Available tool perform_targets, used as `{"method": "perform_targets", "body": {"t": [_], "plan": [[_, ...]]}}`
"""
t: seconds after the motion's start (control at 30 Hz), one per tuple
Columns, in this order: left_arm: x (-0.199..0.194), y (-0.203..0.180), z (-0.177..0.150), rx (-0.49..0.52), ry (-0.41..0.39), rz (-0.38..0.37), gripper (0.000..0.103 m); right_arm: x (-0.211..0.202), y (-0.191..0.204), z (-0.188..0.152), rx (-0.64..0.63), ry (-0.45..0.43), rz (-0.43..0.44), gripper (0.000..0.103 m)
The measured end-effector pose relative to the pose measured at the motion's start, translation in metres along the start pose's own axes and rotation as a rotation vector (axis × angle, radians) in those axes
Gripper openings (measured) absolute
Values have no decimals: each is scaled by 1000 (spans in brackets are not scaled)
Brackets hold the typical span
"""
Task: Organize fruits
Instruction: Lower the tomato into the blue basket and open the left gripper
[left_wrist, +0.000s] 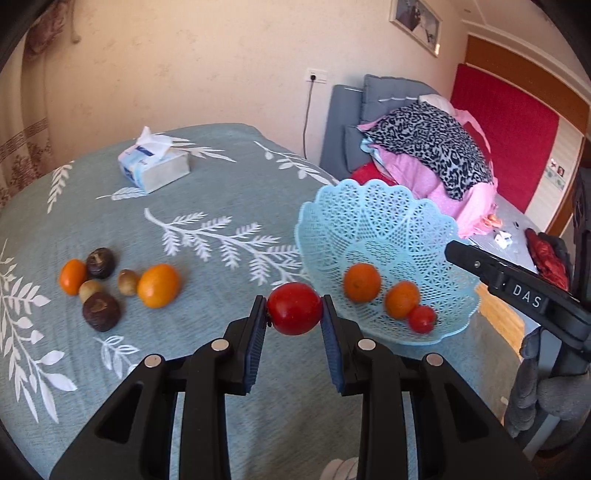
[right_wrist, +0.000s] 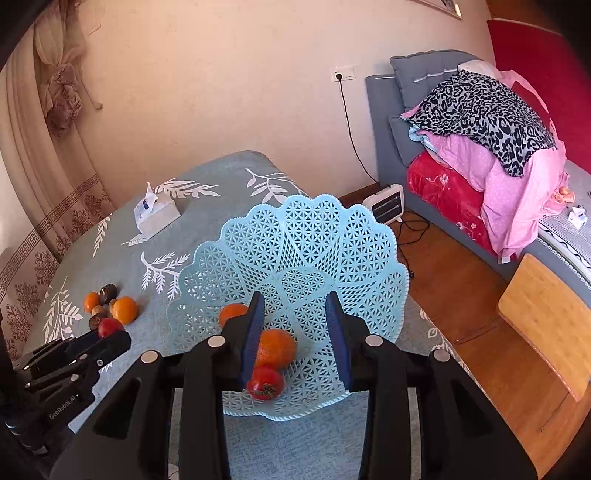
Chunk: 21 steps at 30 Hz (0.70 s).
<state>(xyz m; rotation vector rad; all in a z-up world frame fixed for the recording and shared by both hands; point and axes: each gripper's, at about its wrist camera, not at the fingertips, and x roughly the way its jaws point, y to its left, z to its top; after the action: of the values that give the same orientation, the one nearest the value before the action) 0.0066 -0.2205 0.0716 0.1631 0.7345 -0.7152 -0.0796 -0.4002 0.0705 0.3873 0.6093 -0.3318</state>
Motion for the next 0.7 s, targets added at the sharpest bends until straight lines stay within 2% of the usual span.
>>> {"method": "perform_targets", "body": {"t": [0.13,0.27,0.33,0.37,0.4,0.57,0.7], "plan": [[13,-29,7,58,-1,-45,30,2,-10,-3,16,8,-9,35],[26,-47,13,72,12,-107,30,-1,-18,-2,41,-6,-24,35],[30,-52,15,75,14,-117,42,-3,-21,-1,50,-13,-32,35],[30,-53,15,71,10,-115,60,-4,-22,0,53,-15,-35,35],[30,-51,15,64,-1,-109,65,-4,-22,0,56,-16,-36,35],[22,-28,15,22,-14,-64,67,-3,-16,0,50,-13,-27,35],[14,3,14,-47,-27,20,82,1,2,-1,21,-14,-8,35]]}}
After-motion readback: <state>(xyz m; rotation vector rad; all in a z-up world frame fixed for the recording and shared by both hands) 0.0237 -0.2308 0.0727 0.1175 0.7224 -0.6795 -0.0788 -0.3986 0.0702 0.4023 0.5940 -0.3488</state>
